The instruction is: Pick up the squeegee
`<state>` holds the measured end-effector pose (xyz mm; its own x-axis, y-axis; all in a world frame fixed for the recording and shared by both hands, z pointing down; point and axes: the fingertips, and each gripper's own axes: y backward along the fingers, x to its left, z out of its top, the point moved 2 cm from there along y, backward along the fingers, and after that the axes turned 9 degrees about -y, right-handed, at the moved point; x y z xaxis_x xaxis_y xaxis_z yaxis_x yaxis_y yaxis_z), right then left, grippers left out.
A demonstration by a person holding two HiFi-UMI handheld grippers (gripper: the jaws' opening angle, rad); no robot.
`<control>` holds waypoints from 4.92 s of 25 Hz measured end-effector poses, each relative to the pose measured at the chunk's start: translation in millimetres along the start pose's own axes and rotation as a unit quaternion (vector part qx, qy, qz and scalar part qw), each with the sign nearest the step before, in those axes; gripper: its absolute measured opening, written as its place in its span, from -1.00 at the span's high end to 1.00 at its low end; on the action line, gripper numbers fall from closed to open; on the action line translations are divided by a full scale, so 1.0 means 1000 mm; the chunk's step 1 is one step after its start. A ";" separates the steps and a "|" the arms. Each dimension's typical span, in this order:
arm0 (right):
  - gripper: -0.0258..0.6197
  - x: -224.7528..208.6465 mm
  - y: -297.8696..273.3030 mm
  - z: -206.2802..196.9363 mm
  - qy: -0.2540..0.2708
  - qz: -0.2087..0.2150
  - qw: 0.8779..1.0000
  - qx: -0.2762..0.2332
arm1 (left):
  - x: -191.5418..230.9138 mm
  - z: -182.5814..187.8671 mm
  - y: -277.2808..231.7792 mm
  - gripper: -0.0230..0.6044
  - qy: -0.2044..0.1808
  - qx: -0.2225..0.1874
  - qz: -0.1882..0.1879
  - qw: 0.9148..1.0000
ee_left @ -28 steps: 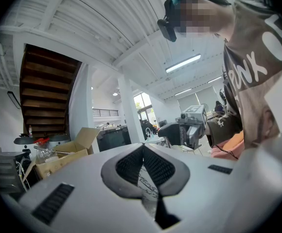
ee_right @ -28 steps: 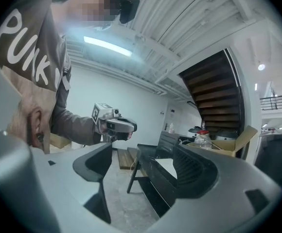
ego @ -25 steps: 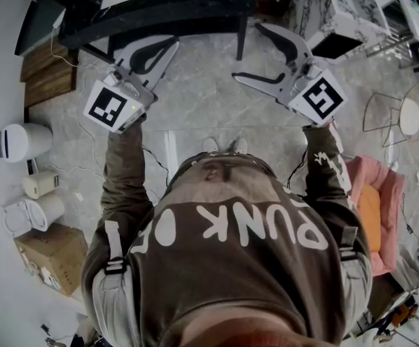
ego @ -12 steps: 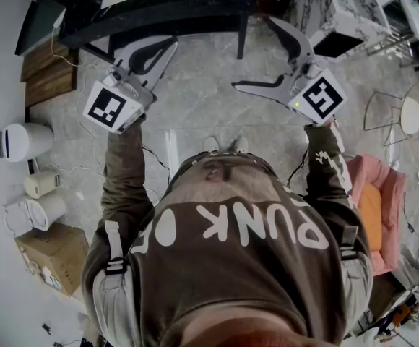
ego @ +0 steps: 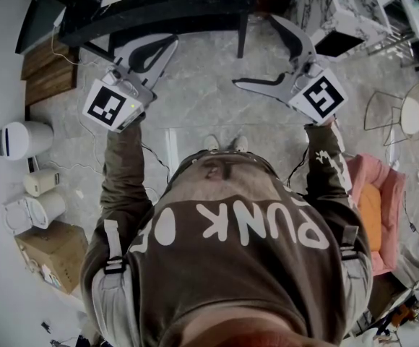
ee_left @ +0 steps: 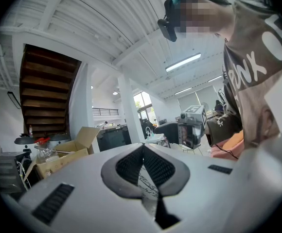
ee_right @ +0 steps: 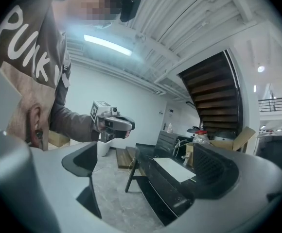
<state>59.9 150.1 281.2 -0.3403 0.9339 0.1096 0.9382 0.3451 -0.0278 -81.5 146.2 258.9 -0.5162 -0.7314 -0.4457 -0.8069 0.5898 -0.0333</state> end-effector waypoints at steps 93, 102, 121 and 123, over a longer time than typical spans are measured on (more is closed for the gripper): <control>-0.92 -0.337 -0.233 -0.101 -0.094 -0.131 0.985 0.069 | 0.304 -0.233 -0.147 0.92 0.074 -0.001 -0.078 0.994; -0.92 -0.366 -0.235 -0.116 -0.101 -0.150 0.980 0.078 | 0.309 -0.234 -0.157 0.92 0.078 0.001 -0.071 0.994; -0.85 -0.451 -0.239 -0.190 -0.168 -0.234 0.953 0.094 | 0.310 -0.233 -0.191 0.92 0.075 0.023 -0.050 0.996; -0.84 -0.457 -0.241 -0.200 -0.177 -0.246 0.948 0.098 | 0.308 -0.232 -0.193 0.92 0.076 0.023 -0.052 0.995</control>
<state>2.5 -378.5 436.6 -0.7667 0.6156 -0.1823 0.6417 0.7256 -0.2483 -151.2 -272.5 336.1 -0.4718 -0.8303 -0.2966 -0.8454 0.5216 -0.1152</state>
